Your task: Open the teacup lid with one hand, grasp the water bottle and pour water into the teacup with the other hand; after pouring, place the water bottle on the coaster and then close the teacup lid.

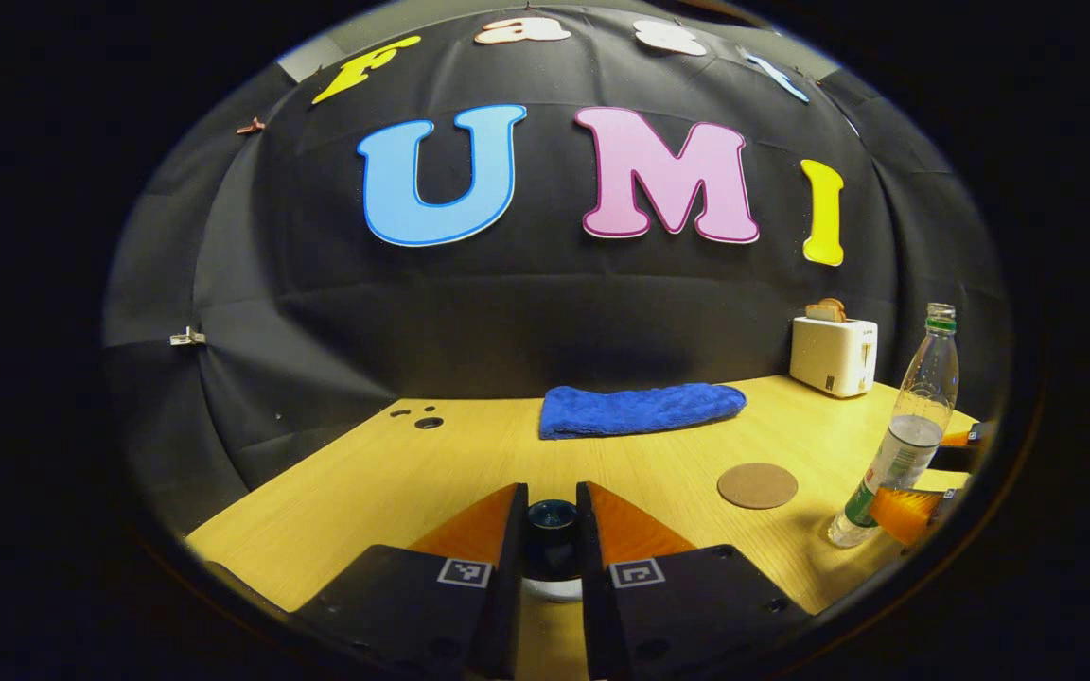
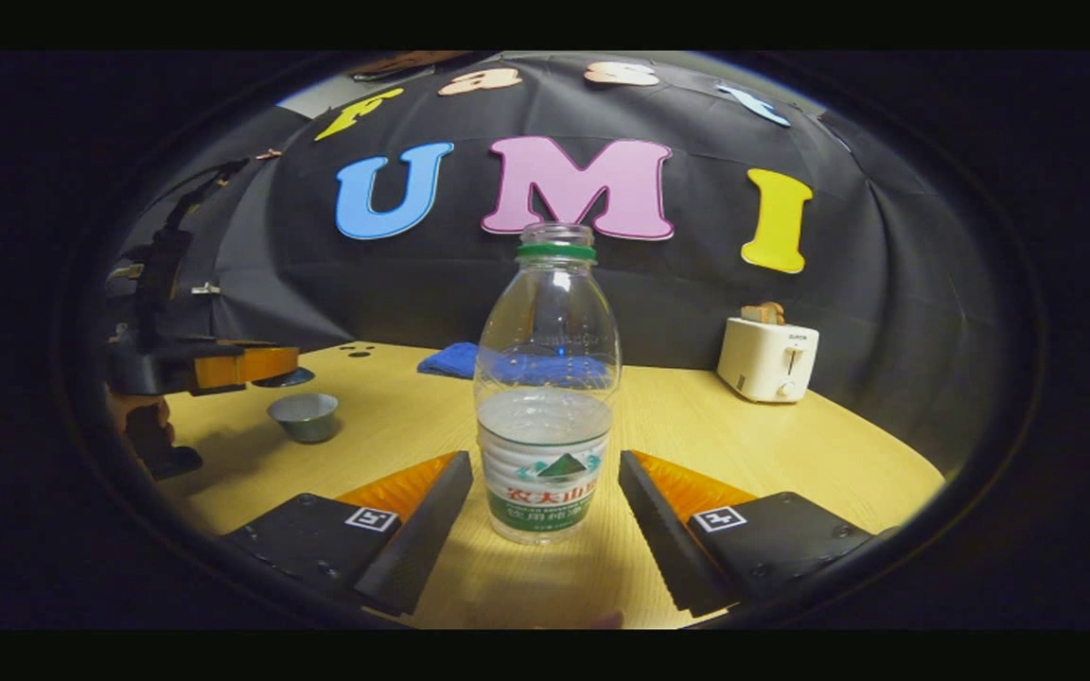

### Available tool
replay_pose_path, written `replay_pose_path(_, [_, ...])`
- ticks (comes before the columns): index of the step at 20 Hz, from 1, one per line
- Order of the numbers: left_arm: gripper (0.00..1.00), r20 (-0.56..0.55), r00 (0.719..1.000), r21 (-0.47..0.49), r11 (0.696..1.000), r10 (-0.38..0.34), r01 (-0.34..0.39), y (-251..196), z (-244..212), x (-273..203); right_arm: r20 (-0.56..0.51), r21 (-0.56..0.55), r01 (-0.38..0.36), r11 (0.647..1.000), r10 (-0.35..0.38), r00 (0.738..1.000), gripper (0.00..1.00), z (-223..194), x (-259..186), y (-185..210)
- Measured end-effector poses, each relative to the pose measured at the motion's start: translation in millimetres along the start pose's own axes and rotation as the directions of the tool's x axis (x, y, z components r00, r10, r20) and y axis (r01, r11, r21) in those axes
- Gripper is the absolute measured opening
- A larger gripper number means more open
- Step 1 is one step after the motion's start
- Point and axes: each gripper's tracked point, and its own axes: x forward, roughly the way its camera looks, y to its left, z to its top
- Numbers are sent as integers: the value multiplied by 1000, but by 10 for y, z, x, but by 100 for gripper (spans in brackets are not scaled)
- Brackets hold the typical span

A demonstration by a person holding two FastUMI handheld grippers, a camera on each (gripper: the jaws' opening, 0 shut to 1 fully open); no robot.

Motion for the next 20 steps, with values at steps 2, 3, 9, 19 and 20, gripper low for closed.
replay_pose_path(2, [33, -9, 1000, -2, 1000, 10, -10, 60, -28, -20, 16, 10, 11, 1000, -11, 1000, 97, 46, 69, 0])
replay_pose_path(3, [31, -11, 1000, -3, 1000, 15, -15, 82, -44, -33, 22, 9, 14, 1000, -14, 1000, 97, 64, 102, 16])
replay_pose_path(9, [31, 8, 999, 6, 999, 37, -37, 169, 32, -57, 24, 22, 67, 997, -68, 997, 79, 114, 264, -36])
replay_pose_path(19, [34, 27, 992, -19, 993, 121, -120, 695, 206, -295, 109, -565, 81, 821, -23, 994, 75, 740, 687, 242])
replay_pose_path(20, [34, 29, 990, -21, 990, 137, -136, 784, 221, -336, 103, -618, 66, 783, -3, 995, 74, 714, 733, 328])
